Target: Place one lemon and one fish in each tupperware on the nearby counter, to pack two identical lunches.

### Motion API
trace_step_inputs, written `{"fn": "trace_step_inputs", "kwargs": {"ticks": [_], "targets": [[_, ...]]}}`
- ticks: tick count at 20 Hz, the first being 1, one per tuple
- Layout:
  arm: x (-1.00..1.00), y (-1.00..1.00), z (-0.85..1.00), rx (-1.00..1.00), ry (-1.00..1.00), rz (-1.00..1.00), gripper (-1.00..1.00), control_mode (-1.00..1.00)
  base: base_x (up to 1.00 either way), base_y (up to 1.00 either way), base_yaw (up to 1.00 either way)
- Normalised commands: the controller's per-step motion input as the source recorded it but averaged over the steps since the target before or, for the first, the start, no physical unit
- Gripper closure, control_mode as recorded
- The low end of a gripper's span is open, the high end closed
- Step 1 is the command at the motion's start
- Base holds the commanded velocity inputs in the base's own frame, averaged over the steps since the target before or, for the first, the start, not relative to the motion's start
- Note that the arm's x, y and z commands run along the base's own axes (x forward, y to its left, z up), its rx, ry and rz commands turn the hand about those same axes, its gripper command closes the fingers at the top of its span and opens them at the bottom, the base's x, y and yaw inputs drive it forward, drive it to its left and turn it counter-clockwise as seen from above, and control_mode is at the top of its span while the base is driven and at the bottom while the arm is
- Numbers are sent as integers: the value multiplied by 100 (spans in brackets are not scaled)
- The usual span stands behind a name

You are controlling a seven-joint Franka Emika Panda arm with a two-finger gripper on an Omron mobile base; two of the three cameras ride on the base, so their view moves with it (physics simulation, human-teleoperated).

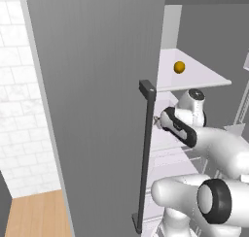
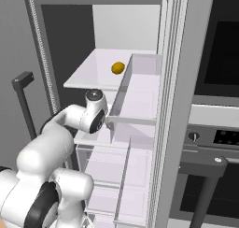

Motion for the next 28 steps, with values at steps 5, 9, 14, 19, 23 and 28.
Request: {"fn": "trace_step_inputs", "kwargs": {"ticks": [5, 9, 14, 19, 23, 28], "targets": [[42, -14, -17, 0, 0, 0, -100, -100, 0, 0, 0], [44, -3, -38, 0, 0, 1, -100, -100, 0, 0, 0], [38, -1, -40, 0, 0, 1, -100, -100, 0, 0, 0], [38, -6, -21, 0, 0, 1, -100, -100, 0, 0, 0], [31, -15, -18, 0, 0, 2, -100, -100, 0, 0, 0], [17, -7, -19, 0, 0, 2, -100, -100, 0, 0, 0]]}}
